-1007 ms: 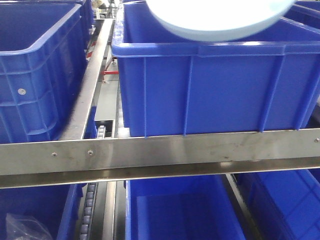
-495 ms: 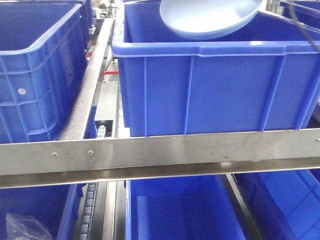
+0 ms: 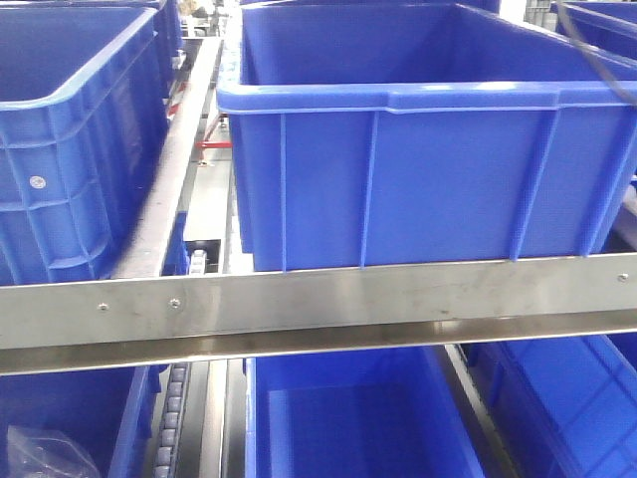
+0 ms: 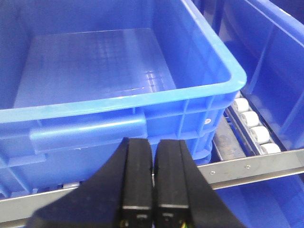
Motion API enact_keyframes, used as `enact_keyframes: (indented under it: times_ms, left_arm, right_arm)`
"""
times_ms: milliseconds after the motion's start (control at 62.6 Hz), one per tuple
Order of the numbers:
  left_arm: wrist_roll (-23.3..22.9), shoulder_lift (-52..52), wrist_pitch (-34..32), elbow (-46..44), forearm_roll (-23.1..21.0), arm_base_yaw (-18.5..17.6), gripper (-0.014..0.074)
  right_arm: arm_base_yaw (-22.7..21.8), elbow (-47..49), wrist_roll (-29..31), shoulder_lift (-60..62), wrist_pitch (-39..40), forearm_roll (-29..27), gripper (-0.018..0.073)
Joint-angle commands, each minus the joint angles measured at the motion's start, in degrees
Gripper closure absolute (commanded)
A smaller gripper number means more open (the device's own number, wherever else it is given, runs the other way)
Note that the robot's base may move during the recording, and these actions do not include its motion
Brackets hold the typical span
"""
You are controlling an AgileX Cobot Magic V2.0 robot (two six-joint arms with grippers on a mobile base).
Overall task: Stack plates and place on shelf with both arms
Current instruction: 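Open the right gripper and lift it out of the crate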
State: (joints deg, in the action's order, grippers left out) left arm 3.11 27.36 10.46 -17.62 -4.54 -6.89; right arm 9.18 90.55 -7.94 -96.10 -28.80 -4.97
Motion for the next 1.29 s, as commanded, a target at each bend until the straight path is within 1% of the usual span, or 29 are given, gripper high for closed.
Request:
enact_keyframes:
  times_ms: [0, 64, 112, 144, 192, 367, 511, 639, 783, 1071, 1150, 1278]
  left_arm:
    - [0.09, 0.07, -4.65, -1.83, -0.2, 0.09, 0.051]
    - [0.09, 0.07, -4.65, -1.83, -0.2, 0.09, 0.051]
    - [0.09, 0.07, -4.65, -1.83, -0.2, 0.09, 0.051]
    - [0.09, 0.07, -4.65, -1.83, -0.2, 0.09, 0.051]
    - [0.09, 0.07, -4.65, -1.83, -0.2, 0.09, 0.051]
    - [0.09, 0.07, -4.65, -1.83, -0.2, 0.09, 0.0509]
    - [0.09, 0.07, -4.65, -1.83, -0.2, 0.09, 0.051]
    - [0.09, 0.07, -4.65, -1.83, -0.2, 0.09, 0.051]
    - [0.09, 0.07, -4.65, -1.83, -0.2, 0.09, 0.0509]
    - [0.09, 0.07, -4.65, -1.83, -0.2, 0.09, 0.051]
    - [0.09, 0.07, -4.65, -1.83, -0.2, 0.09, 0.051]
    - [0.09, 0.07, -4.65, -1.83, -0.2, 0.09, 0.051]
  right_arm:
    - [-0.19, 0.48, 0.36, 7.13, 3.78, -0.17, 0.0216]
    - [-0.19, -2.35, 0.36, 10.67, 5.52, -0.17, 0.0347]
    - [-0.19, -5.83, 0.36, 14.43, 7.72, -0.12, 0.0468]
    - [-0.19, -8.43, 0.36, 16.5, 9.15, -0.12, 0.0524]
    - [-0.19, -12.53, 0.36, 20.87, 12.56, -0.12, 0.0493]
    - [-0.19, -32.0, 0.36, 37.83, 23.85, 0.19, 0.0504]
    - [-0.19, -45.67, 0.36, 50.01, 27.92, 0.88, 0.0504]
    - [-0.19, -52.4, 0.36, 57.57, 29.8, 0.88, 0.0504]
    - [-0.19, -55.33, 0.36, 62.68, 30.0, 0.88, 0.0504]
    - [-0.19, -55.75, 0.36, 63.24, 29.81, 0.88, 0.0504]
    - [-0.19, -55.75, 0.36, 63.24, 29.15, 0.88, 0.0504]
    - [-0.19, -55.75, 0.36, 63.24, 25.77, 0.88, 0.0504]
